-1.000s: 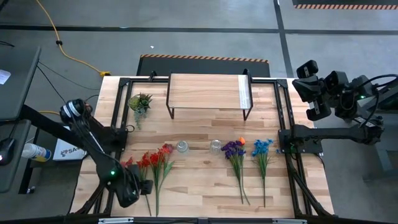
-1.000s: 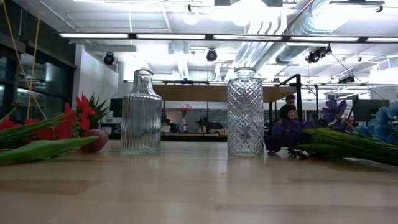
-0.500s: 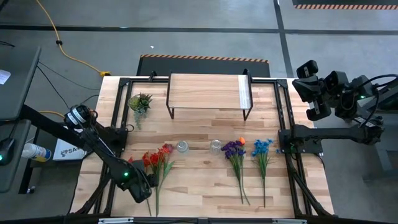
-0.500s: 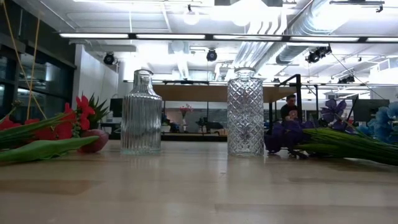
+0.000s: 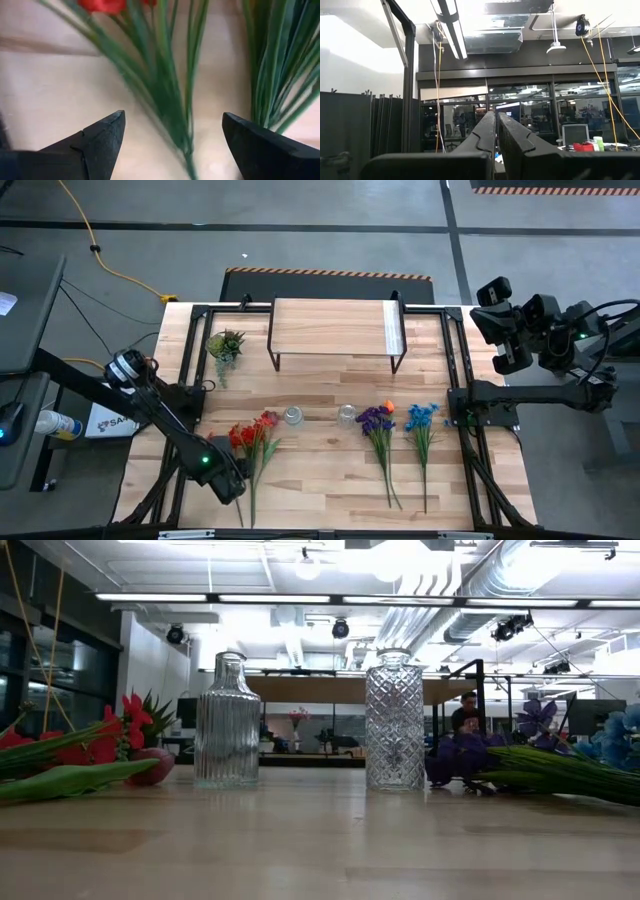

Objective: Pick and place flowers into a vace then onto a shelf
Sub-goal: Put the left orange flowers into the right transparent vase

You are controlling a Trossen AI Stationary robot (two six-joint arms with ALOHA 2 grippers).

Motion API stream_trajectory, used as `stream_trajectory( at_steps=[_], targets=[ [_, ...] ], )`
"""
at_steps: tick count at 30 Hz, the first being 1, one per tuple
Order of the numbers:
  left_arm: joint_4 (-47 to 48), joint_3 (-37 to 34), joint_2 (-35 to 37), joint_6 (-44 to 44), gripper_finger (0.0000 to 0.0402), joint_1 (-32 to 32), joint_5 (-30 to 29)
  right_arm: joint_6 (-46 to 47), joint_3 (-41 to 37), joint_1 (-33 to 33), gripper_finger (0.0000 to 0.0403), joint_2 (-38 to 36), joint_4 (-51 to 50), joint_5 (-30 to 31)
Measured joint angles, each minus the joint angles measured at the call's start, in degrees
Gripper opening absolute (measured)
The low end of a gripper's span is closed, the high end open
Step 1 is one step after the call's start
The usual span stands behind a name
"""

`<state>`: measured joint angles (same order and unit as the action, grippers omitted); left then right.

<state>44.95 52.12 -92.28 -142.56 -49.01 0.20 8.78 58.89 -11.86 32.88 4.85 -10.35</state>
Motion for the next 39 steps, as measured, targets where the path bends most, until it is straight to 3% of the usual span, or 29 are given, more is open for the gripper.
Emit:
stream_trajectory(
  at_steps=[15, 25, 39],
  targets=[
    [-2.46, 0.17, -4.22, 0.95, 0.0356, 0.70, 2.49, 0.09, 0.00, 0.00, 0.0012, 0.00, 0.00, 0.09],
    [-1.87, 0.17, -4.32, 1.53, 0.0269, 0.74, 3.64, -0.04, 0.00, 0.00, 0.0012, 0.00, -0.05, 0.09],
    [-0.42, 0.07, -4.43, 1.79, 0.0141, 0.70, 9.79, -0.28, -0.02, 0.00, 0.0012, -0.02, -1.08, 0.09]
  ],
)
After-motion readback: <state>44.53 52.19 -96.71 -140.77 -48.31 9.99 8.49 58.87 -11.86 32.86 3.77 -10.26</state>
